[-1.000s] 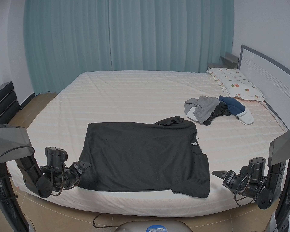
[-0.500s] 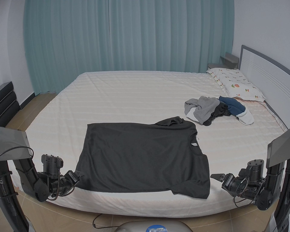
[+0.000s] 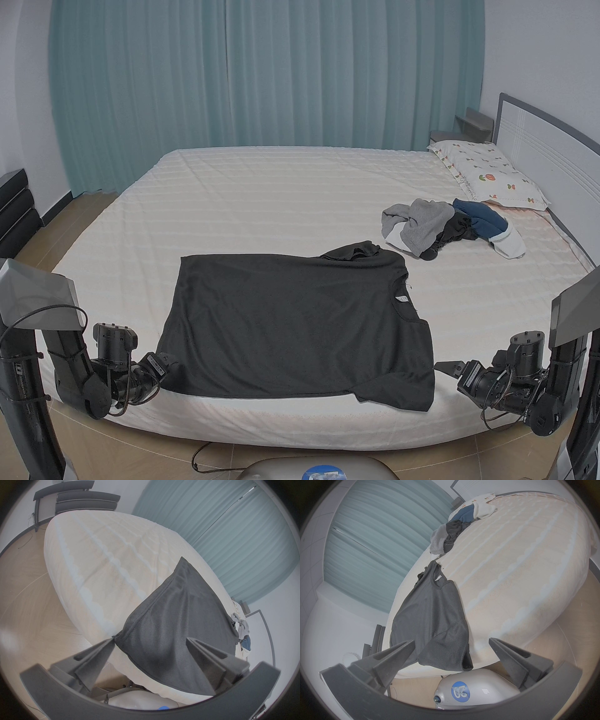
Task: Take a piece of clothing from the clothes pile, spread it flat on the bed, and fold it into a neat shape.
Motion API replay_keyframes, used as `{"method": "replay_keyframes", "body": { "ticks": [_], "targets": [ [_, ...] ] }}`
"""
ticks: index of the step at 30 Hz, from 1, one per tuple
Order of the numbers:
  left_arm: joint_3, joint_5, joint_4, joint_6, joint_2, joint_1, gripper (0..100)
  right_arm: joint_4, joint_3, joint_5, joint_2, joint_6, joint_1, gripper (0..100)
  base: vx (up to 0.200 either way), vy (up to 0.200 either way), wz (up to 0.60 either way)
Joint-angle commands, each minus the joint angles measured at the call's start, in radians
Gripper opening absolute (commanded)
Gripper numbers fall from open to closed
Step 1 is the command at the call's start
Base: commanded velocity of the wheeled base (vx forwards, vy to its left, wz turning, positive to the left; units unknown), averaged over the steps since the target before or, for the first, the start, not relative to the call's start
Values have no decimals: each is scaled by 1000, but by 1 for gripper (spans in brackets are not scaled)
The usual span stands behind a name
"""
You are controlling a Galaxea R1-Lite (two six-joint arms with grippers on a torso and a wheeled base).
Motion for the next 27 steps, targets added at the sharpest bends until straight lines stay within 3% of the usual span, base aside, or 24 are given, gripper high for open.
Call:
{"method": "replay_keyframes", "body": {
  "ticks": [1,10,19,27],
  "targets": [
    [-5,2,-8,0,51,1,0,-9,0,0,5,0,0,100,0,0,0],
    [6,17,1,11,34,52,0,-9,0,-1,3,0,0,100,0,0,0],
    [67,80,2,122,-23,62,0,-9,-2,-1,3,-2,2,100,0,0,0],
    [121,105,2,181,-30,47,0,-9,-20,-3,26,-5,78,100,0,0,0]
  ]
}}
